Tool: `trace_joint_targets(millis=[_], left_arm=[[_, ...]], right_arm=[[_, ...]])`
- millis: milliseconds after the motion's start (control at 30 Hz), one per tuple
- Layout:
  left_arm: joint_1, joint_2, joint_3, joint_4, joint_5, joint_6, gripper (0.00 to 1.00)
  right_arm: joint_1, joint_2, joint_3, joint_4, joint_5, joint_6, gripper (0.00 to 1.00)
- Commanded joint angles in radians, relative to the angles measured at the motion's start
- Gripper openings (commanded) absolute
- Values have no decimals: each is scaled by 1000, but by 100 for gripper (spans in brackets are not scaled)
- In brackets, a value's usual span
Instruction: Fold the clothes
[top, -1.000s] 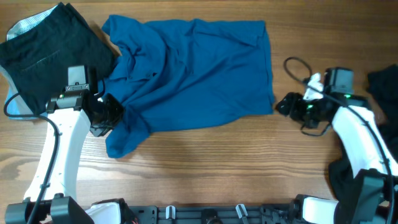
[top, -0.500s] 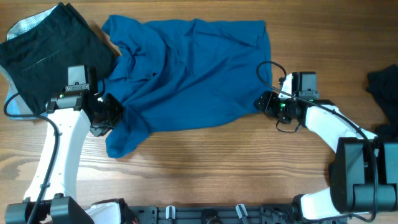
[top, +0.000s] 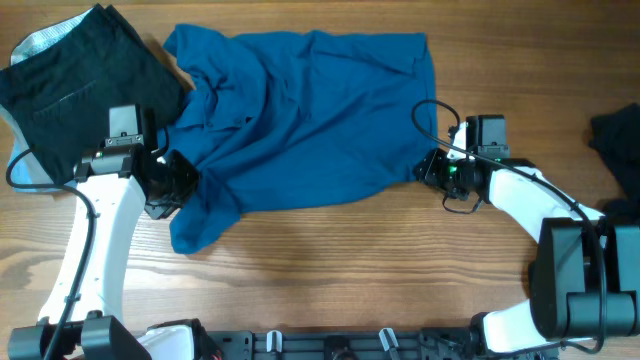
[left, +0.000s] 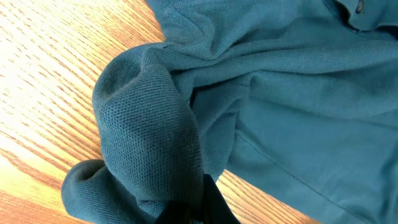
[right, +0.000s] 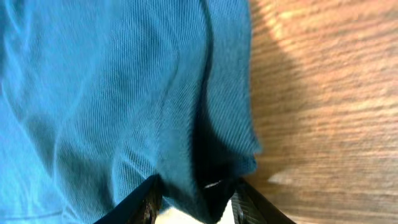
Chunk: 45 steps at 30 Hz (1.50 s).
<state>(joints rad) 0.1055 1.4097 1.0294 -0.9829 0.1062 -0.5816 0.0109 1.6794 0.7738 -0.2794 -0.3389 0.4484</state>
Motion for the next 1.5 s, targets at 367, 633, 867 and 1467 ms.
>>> trace_joint_targets(millis=[367, 633, 867, 1467], left_arm=[[-5, -8, 9, 16, 14, 56, 4], [-5, -73, 264, 32, 16, 134, 4], [-2, -172, 479, 51, 16, 237, 4], [-3, -381, 570, 440, 16, 234, 4]], right_arm=[[-36, -90, 288, -568, 93, -226, 4], [-113, -122, 612, -869, 61, -318, 4], [-228, -213, 821, -965, 61, -390, 4], [-229, -464, 1278, -685, 360, -335, 4]])
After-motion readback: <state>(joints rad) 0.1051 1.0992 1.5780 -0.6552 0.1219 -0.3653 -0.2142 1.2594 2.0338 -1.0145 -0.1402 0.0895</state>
